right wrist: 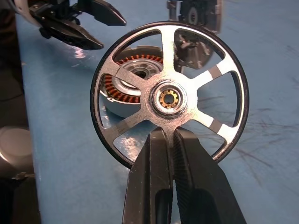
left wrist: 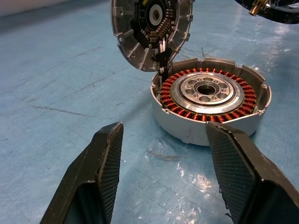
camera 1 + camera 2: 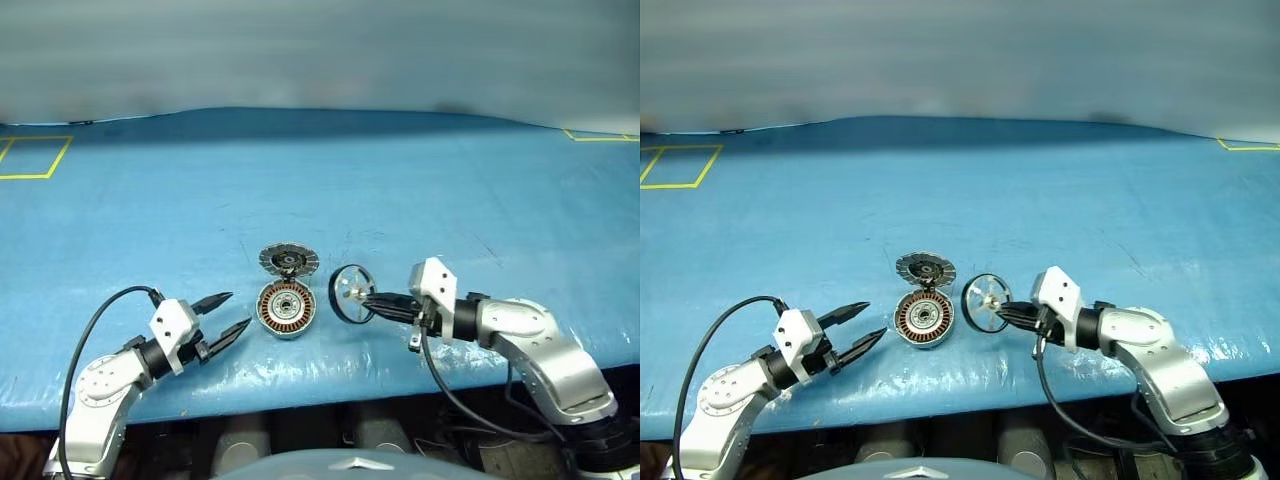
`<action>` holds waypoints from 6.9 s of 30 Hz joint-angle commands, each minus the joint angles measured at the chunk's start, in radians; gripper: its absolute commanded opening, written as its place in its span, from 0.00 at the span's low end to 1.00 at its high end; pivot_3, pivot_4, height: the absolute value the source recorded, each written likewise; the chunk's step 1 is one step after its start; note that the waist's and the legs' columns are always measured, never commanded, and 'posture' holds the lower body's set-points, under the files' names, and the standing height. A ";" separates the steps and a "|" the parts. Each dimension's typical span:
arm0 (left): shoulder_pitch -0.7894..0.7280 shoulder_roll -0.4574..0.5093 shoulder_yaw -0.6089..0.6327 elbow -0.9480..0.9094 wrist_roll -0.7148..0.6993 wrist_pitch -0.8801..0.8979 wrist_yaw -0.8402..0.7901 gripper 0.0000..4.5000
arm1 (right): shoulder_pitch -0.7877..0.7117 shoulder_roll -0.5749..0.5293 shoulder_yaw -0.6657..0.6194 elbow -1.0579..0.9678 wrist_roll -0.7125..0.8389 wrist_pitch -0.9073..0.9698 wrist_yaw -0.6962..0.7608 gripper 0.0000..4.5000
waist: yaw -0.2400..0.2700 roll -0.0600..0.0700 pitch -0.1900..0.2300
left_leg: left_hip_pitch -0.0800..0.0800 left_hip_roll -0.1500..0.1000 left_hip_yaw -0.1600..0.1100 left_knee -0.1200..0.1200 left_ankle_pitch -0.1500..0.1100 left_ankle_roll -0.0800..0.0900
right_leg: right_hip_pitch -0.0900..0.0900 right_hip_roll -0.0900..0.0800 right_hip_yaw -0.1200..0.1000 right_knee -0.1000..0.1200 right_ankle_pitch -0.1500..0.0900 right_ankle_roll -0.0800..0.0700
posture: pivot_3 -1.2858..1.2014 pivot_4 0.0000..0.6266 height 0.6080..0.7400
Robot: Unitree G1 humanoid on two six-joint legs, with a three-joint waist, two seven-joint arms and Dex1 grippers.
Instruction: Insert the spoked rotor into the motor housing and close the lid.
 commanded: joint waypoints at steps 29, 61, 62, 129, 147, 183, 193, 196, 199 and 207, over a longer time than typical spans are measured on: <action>-0.017 -0.014 -0.018 0.055 0.000 -0.013 -0.031 0.66 | -0.316 0.147 0.282 0.177 -0.216 -0.090 0.036 0.01 | -0.004 0.000 0.000 | 0.000 0.000 0.000 0.000 0.000 0.000 | 0.000 0.000 0.000 0.000 0.001 -0.001 | 0.52 0.24 1.00; -0.021 -0.019 -0.018 0.095 0.014 -0.051 -0.021 0.66 | -0.325 0.214 0.256 0.196 -0.187 -0.079 0.032 0.18 | -0.003 0.000 0.000 | 0.000 0.000 0.000 0.000 0.000 0.000 | 0.000 0.000 0.000 0.000 0.001 -0.002 | 0.52 0.24 1.00; -0.020 -0.019 -0.018 0.095 0.013 -0.052 -0.021 0.66 | -0.324 0.218 0.253 0.192 -0.179 -0.078 0.033 0.18 | -0.003 0.000 0.000 | 0.000 0.000 0.000 0.000 0.000 0.000 | 0.000 0.000 0.000 0.000 0.001 -0.002 | 0.52 0.24 1.00; -0.034 -0.039 -0.013 0.169 0.015 -0.128 -0.010 0.66 | -0.452 0.320 0.084 0.456 -0.126 -0.142 -0.116 0.01 | -0.011 0.001 -0.001 | 0.000 0.001 0.001 -0.003 0.000 0.000 | -0.002 0.000 -0.001 0.000 0.000 -0.003 | 0.52 0.24 1.00; -0.006 -0.042 -0.015 0.148 0.012 -0.125 0.009 0.66 | -0.418 0.292 0.296 0.328 -0.154 -0.110 0.096 0.01 | -0.004 0.001 -0.001 | 0.000 0.000 0.001 -0.004 0.000 0.000 | -0.001 -0.001 -0.002 0.000 0.001 -0.007 | 0.52 0.24 1.00; -0.032 -0.035 -0.024 0.139 0.020 -0.098 0.011 0.66 | -0.272 0.333 0.230 0.250 -0.105 -0.073 -0.037 0.94 | -0.004 0.001 -0.001 | 0.001 0.001 0.001 -0.004 0.000 0.000 | -0.001 -0.001 -0.003 0.000 -0.001 -0.004 | 0.52 0.24 1.00; -0.027 -0.036 -0.018 0.145 0.024 -0.104 0.015 0.66 | -0.266 0.347 0.261 0.320 -0.169 -0.114 -0.062 0.94 | -0.004 0.001 -0.001 | 0.001 0.001 0.001 -0.004 0.000 0.000 | -0.001 -0.001 -0.003 0.000 -0.001 -0.003 | 0.52 0.24 1.00; -0.025 -0.036 -0.018 0.146 0.024 -0.105 0.016 0.66 | -0.258 0.346 0.266 0.322 -0.172 -0.114 -0.059 0.94 | -0.004 0.001 -0.001 | 0.001 0.001 0.001 -0.004 0.000 0.000 | -0.001 -0.001 -0.003 0.000 -0.001 -0.004 | 0.52 0.24 1.00; -0.022 -0.037 -0.020 0.148 0.026 -0.107 0.018 0.66 | -0.252 0.343 0.268 0.328 -0.177 -0.112 -0.057 0.94 | -0.004 0.001 -0.001 | 0.001 0.001 0.001 -0.004 0.000 0.000 | -0.001 -0.001 -0.003 0.000 -0.001 -0.004 | 0.52 0.24 1.00; -0.021 -0.038 -0.021 0.150 0.031 -0.111 0.027 0.66 | -0.246 0.348 0.269 0.347 -0.169 -0.104 -0.047 0.67 | -0.004 0.001 -0.001 | 0.001 0.001 0.001 -0.004 0.000 0.000 | -0.001 -0.001 -0.003 0.000 -0.001 -0.003 | 0.52 0.24 1.00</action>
